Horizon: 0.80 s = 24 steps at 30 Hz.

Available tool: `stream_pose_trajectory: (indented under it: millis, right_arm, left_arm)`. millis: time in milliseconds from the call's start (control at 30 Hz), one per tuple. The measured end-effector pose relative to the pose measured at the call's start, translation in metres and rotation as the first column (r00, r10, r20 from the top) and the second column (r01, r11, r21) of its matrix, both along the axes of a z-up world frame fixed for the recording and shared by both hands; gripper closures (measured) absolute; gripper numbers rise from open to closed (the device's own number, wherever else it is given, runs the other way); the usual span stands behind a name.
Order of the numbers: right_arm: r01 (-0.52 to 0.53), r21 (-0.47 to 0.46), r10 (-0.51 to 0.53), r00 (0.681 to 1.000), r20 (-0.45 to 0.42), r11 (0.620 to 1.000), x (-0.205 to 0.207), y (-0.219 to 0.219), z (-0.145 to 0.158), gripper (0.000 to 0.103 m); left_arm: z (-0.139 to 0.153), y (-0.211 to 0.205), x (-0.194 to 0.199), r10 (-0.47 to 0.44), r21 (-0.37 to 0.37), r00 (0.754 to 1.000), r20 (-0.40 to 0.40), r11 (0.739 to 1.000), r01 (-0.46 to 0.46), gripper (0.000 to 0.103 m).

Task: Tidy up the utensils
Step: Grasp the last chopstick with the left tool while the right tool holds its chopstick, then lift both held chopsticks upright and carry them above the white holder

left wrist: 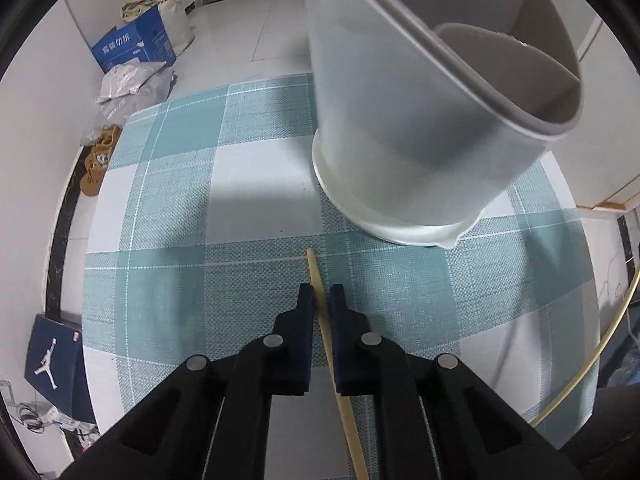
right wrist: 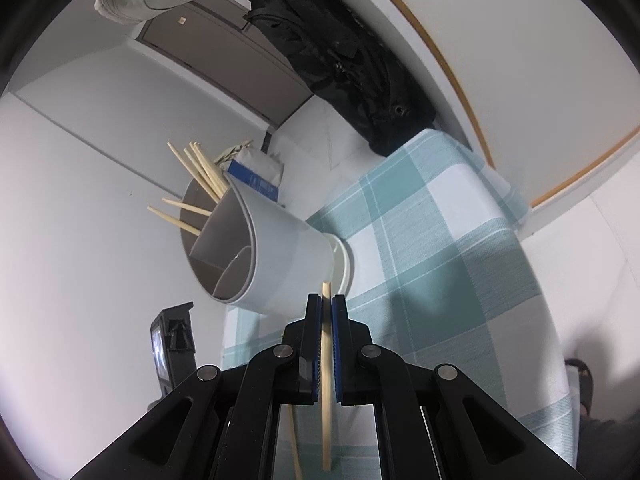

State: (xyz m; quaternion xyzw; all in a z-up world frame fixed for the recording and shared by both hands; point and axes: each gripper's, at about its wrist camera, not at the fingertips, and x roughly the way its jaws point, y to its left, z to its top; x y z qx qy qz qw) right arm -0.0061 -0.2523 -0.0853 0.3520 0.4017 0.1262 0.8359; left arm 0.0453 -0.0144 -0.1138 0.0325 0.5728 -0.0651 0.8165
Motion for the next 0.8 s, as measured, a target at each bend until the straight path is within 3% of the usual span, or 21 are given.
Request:
stream_pose_trajectory:
  millis: [333, 467, 633, 800]
  right_arm:
    - [0.013, -0.033, -0.012, 0.999, 0.034, 0.999, -0.006, 0.001, 0.009, 0.099]
    - [0.008, -0.058, -0.005, 0.998, 0.061, 0.998, -0.009, 0.005, 0.016, 0.099]
    - [-0.001, -0.104, 0.013, 0.994, 0.113, 0.995, -0.017, 0.013, 0.027, 0.099]
    - [-0.015, -0.141, 0.039, 0.986, 0.164, 0.990, -0.025, 0.022, 0.038, 0.099]
  left_arm:
    - [0.011, 0.013, -0.001, 0.052, -0.103, 0.998, 0.024, 0.993, -0.050, 0.101]
    - [0.028, 0.016, -0.010, 0.071, -0.163, 0.994, 0.088, 0.985, -0.055, 0.101]
    - [0.060, 0.021, -0.028, 0.092, -0.231, 0.971, 0.220, 0.972, -0.039, 0.101]
    - [0.081, 0.021, -0.046, 0.101, -0.253, 0.944, 0.315, 0.967, -0.019, 0.101]
